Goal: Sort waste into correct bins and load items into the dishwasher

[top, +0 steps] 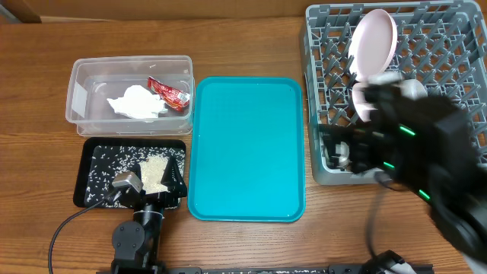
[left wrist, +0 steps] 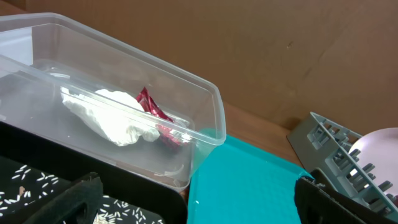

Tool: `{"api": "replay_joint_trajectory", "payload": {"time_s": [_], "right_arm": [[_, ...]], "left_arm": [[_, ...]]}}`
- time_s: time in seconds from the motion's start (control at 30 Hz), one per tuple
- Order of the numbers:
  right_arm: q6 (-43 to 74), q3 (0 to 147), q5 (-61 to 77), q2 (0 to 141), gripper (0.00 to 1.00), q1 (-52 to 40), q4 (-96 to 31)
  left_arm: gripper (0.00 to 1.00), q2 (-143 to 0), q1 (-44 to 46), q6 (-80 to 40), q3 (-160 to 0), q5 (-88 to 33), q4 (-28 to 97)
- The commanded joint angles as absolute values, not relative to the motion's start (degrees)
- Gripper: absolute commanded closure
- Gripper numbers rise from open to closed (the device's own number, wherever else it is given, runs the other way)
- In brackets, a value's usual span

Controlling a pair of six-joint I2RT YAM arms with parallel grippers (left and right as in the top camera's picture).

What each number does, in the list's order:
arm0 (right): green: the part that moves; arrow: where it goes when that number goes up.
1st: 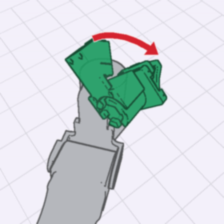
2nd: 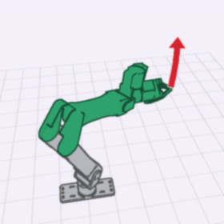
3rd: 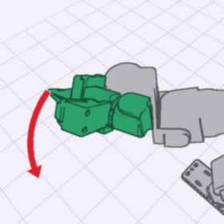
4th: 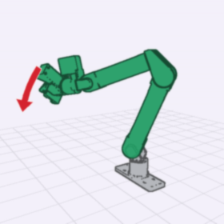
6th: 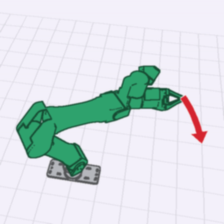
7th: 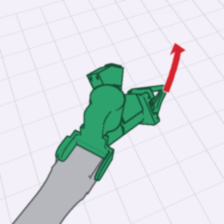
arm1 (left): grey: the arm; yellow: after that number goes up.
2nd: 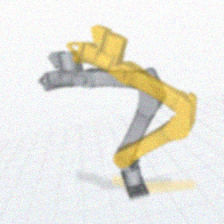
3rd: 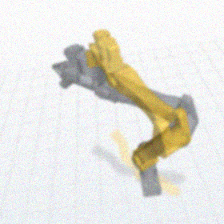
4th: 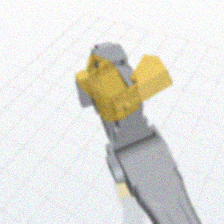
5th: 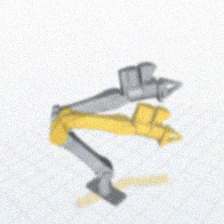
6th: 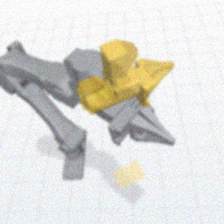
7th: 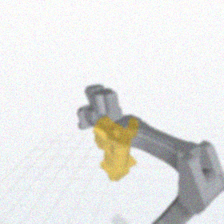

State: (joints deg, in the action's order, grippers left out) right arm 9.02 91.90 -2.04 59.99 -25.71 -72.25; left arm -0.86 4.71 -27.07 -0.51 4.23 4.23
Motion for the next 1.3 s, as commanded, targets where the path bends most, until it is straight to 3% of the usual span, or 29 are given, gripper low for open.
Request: {"api": "replay_joint_trajectory", "payload": {"time_s": [0.0, 0.2, 0.43, 0.77, 0.97, 1.27], "right_arm": [[8.93, 91.48, -8.78, 52.40, 0.00, -22.79, -70.89], [8.56, 79.15, -8.95, 42.76, 0.00, -16.88, -57.36], [8.58, 52.53, -5.13, 29.71, 0.00, -11.03, -39.20], [9.02, 21.37, -0.27, 8.67, 0.00, -6.61, -24.49], [9.02, 9.76, -0.27, 0.03, 0.00, -5.21, -16.08], [8.97, 0.49, -0.34, 0.16, 0.00, -2.83, -4.64]], "left_arm": [[0.00, -0.25, 4.10, -27.66, -0.34, 3.97, 4.12], [0.00, -0.25, 4.10, -27.68, -0.34, 3.97, 4.12], [0.00, -0.25, 4.10, -27.66, -0.34, 3.97, 4.12], [0.00, -0.25, 4.10, -27.68, -0.34, 3.97, 4.12], [0.00, -0.25, 4.10, -27.68, -0.34, 3.97, 4.12], [0.00, -0.25, 4.10, -27.66, -0.34, 3.97, 4.12]]}}
